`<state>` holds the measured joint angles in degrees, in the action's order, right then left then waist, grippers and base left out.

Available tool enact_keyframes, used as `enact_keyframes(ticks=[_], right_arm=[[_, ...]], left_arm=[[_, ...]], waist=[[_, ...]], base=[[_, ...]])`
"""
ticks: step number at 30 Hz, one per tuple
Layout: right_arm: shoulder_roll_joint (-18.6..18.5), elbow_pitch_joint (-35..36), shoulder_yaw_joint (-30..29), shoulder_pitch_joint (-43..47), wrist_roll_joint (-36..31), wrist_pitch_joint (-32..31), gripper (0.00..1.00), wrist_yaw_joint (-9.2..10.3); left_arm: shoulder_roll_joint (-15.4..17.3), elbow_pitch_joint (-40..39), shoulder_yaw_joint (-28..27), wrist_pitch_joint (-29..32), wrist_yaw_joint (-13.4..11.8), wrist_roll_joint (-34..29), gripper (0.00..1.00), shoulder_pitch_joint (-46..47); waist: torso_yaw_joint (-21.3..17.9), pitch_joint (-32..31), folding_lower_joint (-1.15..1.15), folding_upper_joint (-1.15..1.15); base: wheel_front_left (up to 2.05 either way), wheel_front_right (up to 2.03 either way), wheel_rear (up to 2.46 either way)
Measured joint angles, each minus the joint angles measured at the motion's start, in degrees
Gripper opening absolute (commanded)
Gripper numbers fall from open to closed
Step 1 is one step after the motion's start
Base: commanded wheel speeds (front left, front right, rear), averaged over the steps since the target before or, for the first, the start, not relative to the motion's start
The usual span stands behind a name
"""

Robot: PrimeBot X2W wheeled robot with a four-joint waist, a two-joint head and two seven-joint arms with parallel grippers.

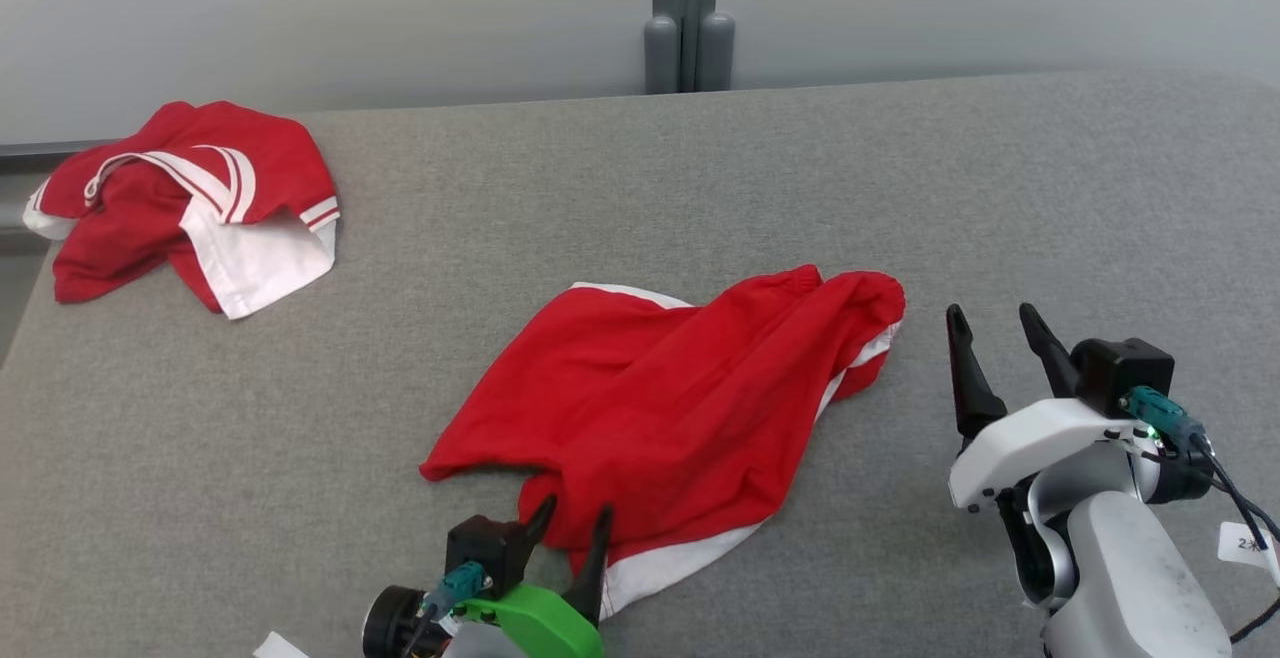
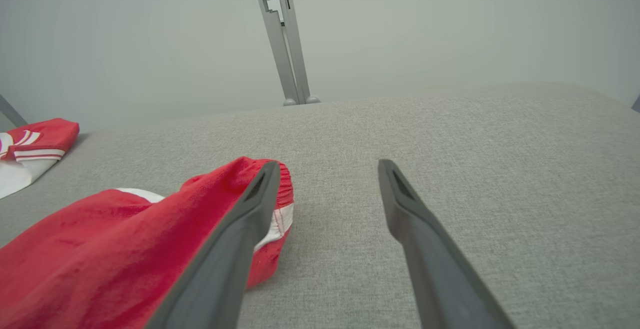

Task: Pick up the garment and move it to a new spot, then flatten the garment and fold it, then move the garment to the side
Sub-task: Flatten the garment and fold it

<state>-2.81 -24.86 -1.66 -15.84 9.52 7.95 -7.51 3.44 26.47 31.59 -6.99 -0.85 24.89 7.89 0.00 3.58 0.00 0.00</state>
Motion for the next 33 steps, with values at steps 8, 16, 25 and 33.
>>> enact_keyframes(ticks=[8, 16, 25, 33], right_arm=[[0.0, 7.0, -3.5, 6.1, 1.4, -1.6, 1.00, 0.01], [0.0, 10.2, -2.8, 8.2, 3.5, -1.6, 1.00, 0.01], [0.0, 11.4, -0.5, 7.4, 4.1, -1.7, 1.00, 0.01], [0.0, 11.1, -0.1, 7.2, 4.4, -0.3, 1.00, 0.01]], left_arm=[[0.0, 0.3, -1.0, -4.2, 0.3, 0.3, 0.00, 4.7], [3.1, 2.1, -4.2, -4.8, -0.2, -0.4, 0.00, 14.7], [4.5, 15.5, -5.0, -4.8, 1.4, -1.3, 0.00, 26.4], [3.0, 23.1, -7.6, -7.8, -0.6, -0.9, 0.00, 27.9]], waist=[[-1.8, 0.8, 0.00, 0.00], [-3.3, 2.4, 0.00, 0.00], [-6.4, 5.9, 0.00, 0.00], [-8.4, 8.1, 0.00, 0.00]], base=[[0.00, 0.00, 0.00], [0.00, 0.00, 0.00], [0.00, 0.00, 0.00], [0.00, 0.00, 0.00]])
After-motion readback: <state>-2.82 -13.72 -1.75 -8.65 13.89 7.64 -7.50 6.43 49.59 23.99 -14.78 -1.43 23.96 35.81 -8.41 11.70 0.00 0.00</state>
